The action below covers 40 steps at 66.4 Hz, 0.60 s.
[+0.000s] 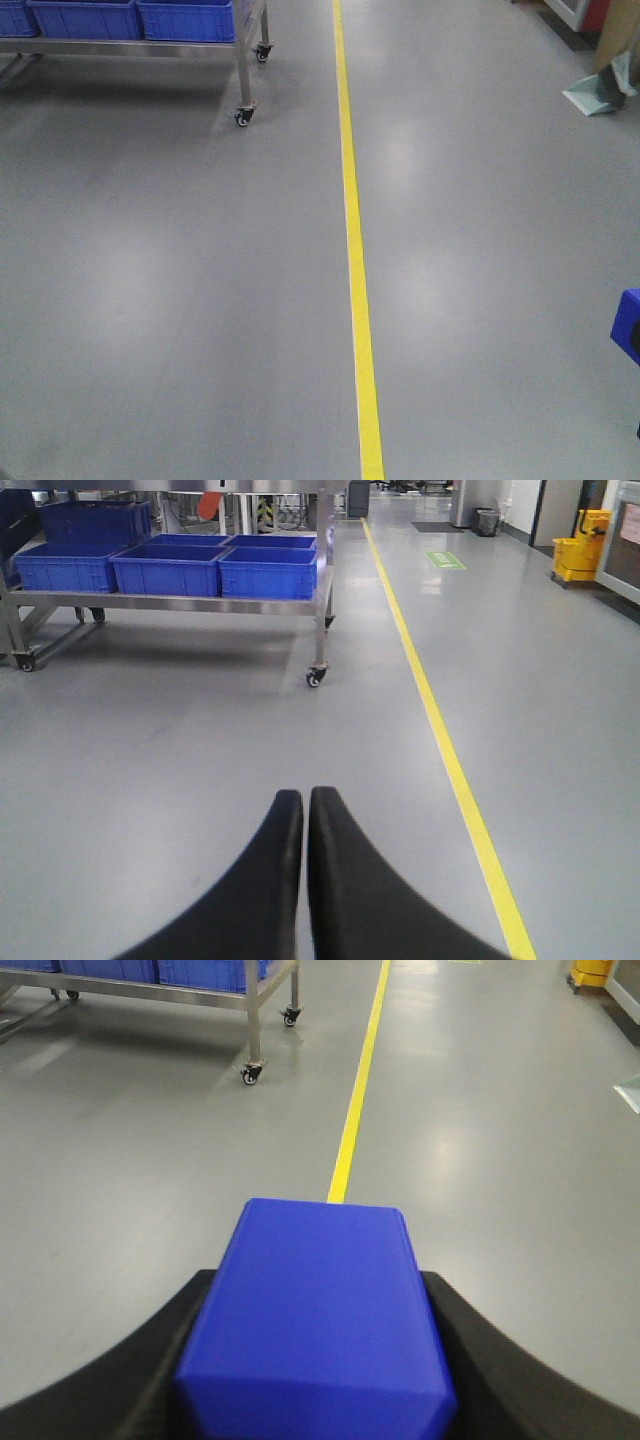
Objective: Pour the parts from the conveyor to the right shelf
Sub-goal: 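Drive the base down the aisle toward the shelf of blue bins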
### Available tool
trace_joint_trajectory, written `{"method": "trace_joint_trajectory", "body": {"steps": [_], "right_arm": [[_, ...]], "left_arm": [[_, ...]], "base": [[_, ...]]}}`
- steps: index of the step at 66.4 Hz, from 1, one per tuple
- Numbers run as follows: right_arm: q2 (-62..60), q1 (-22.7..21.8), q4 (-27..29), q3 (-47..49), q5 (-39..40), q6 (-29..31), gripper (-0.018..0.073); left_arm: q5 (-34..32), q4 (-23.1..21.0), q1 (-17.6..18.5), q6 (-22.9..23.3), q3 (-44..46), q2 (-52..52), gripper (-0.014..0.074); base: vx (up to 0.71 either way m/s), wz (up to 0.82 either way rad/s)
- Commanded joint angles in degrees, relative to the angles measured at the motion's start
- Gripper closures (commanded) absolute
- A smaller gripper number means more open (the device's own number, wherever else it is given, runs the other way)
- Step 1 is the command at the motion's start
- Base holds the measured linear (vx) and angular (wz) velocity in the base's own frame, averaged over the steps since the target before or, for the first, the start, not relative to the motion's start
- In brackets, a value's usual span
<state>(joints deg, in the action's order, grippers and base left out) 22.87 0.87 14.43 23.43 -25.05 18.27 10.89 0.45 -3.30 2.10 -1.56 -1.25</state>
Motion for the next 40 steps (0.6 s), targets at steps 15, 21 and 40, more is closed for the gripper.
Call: {"method": "trace_joint_trajectory", "body": {"steps": [15,21,40], "right_arm": [[0.34,-0.45,0.14,1.72,4.39,0.41,0.0564],[0.46,-0.45,0.14,1.72,4.39,0.41,0.0564],[0.67,-0.45,0.14,1.72,4.42,0.41,0.0564]], "left_arm": [[-4.08,-0.45,0.08,0.49,1.10,-0.77,0.0602],[-4.08,-0.45,0.08,0.49,1.10,-0.77,0.0602],[-4.08,-0.45,0.08,0.49,1.10,-0.77,0.0602]], "base": [[0.82,0.17],[0.79,0.17],[0.75,0.17]]}}
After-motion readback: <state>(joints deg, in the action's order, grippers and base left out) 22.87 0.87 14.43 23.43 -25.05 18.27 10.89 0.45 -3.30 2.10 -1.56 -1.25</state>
